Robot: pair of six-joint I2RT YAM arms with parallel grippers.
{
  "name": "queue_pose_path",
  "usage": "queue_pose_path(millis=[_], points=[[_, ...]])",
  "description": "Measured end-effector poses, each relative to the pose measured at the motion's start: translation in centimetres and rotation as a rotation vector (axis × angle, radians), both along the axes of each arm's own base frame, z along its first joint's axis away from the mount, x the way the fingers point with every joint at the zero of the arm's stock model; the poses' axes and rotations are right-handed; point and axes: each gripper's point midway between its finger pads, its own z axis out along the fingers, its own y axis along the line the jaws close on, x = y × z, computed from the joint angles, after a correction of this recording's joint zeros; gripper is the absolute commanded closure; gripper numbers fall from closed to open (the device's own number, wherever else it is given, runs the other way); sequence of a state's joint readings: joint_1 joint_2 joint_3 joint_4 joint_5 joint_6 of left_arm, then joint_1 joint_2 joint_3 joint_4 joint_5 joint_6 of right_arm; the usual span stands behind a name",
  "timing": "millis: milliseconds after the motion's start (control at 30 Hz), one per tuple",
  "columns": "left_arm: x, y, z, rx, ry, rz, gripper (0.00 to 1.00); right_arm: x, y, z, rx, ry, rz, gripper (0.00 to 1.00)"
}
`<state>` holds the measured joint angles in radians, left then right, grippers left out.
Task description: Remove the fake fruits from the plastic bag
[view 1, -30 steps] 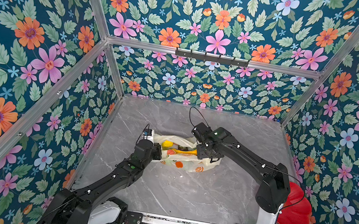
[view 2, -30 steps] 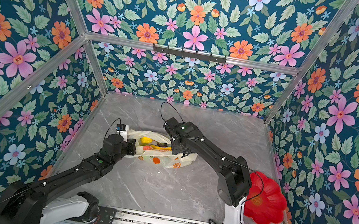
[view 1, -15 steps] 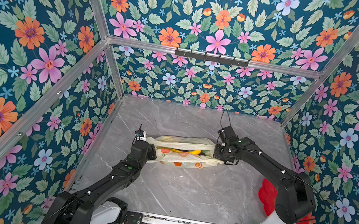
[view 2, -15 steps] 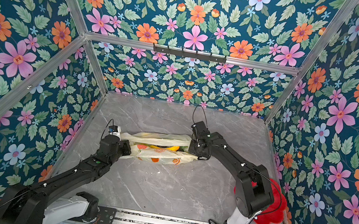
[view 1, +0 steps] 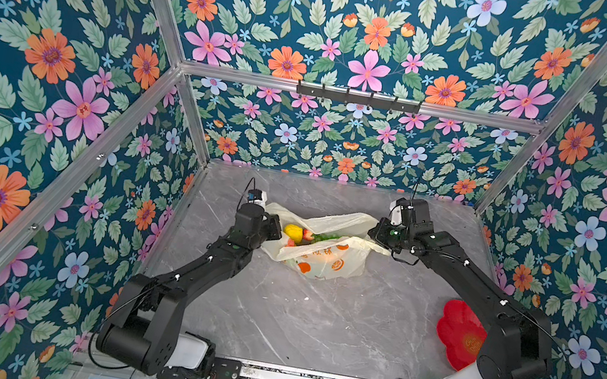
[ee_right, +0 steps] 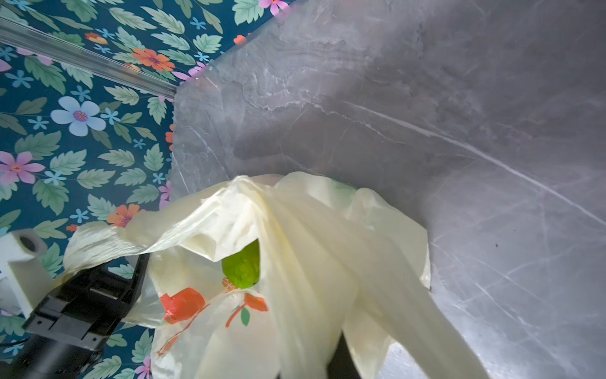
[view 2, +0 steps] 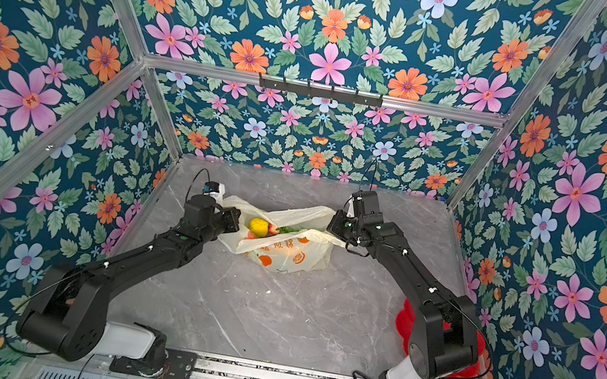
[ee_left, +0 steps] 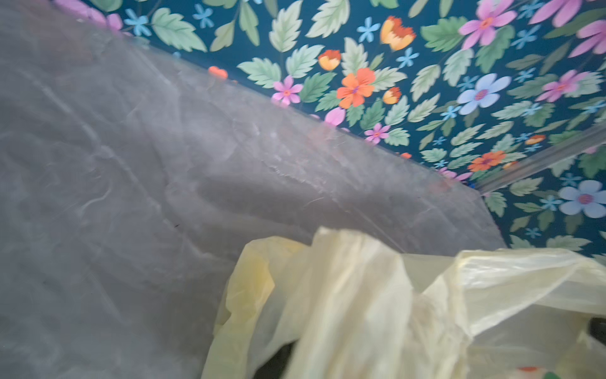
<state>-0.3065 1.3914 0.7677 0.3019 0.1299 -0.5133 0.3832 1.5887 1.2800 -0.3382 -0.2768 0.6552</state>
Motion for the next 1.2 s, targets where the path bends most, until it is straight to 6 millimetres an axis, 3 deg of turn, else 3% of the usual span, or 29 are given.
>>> queue_pose_path(millis=[133, 267, 400, 533, 700, 867, 1067, 1200], points=[[-0.2, 0.6, 0.5, -0.008, -0.023, 0.011, 1.00, -0.4, -1.7, 0.2, 0.024, -0.033, -0.034, 1.00], [-0.8, 3.0, -1.7, -0.040, 0.014, 0.051, 1.00, -1.5, -4.0, -2.5, 0.044, -0.002, -0.079, 1.00], [-1.5, 4.4, -4.6, -0.108, 0.090, 0.072, 1.00, -2.6, -3.8, -4.5, 0.095, 0.027, -0.054, 1.00], [-0.8, 3.3, -3.8, -0.121, 0.073, 0.038, 0.99, -2.7, -3.5, -5.0, 0.126, 0.012, -0.051, 1.00], [0.1, 1.7, -1.6, -0.093, 0.059, 0.026, 0.66, -3.2, -1.4, -3.9, 0.125, -0.039, 0.009, 1.00], [-0.4, 2.1, -1.3, -0.012, 0.127, 0.115, 0.32, -4.2, -0.4, -3.4, 0.072, -0.091, 0.041, 1.00], [-2.3, 1.4, -0.9, 0.043, 0.212, 0.208, 0.14, -5.4, 0.1, -4.1, -0.003, -0.126, 0.075, 1.00], [-3.8, 0.6, -0.9, 0.039, 0.251, 0.250, 0.10, -6.1, 0.1, -4.5, -0.037, -0.138, 0.089, 1.00]])
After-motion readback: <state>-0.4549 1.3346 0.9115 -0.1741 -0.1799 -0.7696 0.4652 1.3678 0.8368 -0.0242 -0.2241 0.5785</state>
